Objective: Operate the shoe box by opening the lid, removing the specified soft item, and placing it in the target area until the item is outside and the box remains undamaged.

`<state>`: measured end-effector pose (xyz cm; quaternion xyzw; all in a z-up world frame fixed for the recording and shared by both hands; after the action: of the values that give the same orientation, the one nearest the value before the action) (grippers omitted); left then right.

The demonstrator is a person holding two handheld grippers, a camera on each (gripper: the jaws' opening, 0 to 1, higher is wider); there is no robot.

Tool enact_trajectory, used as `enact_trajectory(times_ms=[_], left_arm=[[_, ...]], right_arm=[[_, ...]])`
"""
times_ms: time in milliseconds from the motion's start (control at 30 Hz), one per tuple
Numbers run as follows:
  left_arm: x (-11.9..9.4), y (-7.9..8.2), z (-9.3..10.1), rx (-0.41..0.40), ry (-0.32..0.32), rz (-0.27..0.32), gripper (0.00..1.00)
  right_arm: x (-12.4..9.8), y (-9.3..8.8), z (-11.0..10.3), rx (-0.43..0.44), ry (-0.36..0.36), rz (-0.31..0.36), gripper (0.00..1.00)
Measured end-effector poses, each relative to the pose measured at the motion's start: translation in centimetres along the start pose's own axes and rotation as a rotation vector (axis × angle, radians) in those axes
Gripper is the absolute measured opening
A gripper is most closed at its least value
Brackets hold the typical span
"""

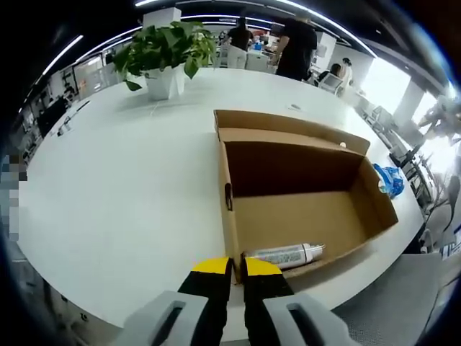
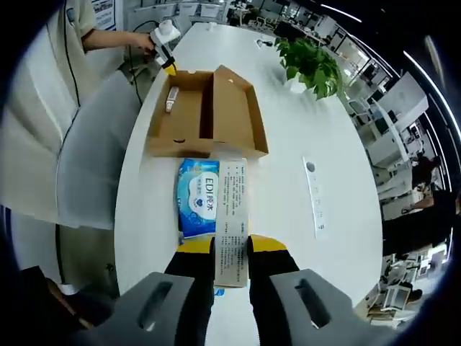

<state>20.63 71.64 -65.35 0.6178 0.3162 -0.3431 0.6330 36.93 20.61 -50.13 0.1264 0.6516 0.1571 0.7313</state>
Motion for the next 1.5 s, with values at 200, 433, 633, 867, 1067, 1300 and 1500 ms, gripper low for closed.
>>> enact_trajectory(times_ms=[200, 433, 633, 867, 1067, 1300, 1500], left_arm=[[0.1, 0.0, 0.0, 0.003, -0.002, -0.003, 0.05], [0.0, 0.0, 0.0, 0.0, -0.003, -0.001, 0.05], [0.0, 0.1, 0.0, 0.0, -0.004, -0.004, 0.05], [0.1, 0.1, -0.1, 0.003, -0.004, -0.002, 0.05], [0.2, 0.1, -0.1, 0.009, -0.002, -0.004, 0.05], [0.2, 0.2, -0.1, 0.013, -0.001, -0.01, 0.05], [0.2, 0.2, -0.1, 0.021, 0.002, -0.016, 0.05]], right_arm=[[1.2, -2.0, 0.9, 0.006, -0.003, -0.031, 0.14], [3.0, -4.6, 2.0, 0.021, 0.021, -0.09, 0.14], [4.9, -6.2, 2.6, 0.017, 0.044, -0.12, 0.14], [7.2, -7.6, 3.1, 0.02, 0.079, -0.153, 0.14], [9.2, -8.6, 3.5, -0.004, 0.107, -0.203, 0.15], [11.1, -9.5, 3.9, -0.004, 0.127, -0.223, 0.15], [12.1, -10.4, 4.1, 0.01, 0.138, -0.224, 0.15]])
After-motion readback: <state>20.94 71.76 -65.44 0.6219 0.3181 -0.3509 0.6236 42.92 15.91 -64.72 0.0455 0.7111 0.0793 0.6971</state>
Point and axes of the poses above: the point that each gripper's makers call its tool centre point, and the gripper's own axes: x roughly forward along the fingers, z roughly to its right, y roughly out of its top, the point moved 7 cm from there along -x, roughly backward along the fingers, and after that the axes turned 7 degrees about y, right-handed, at the moved point
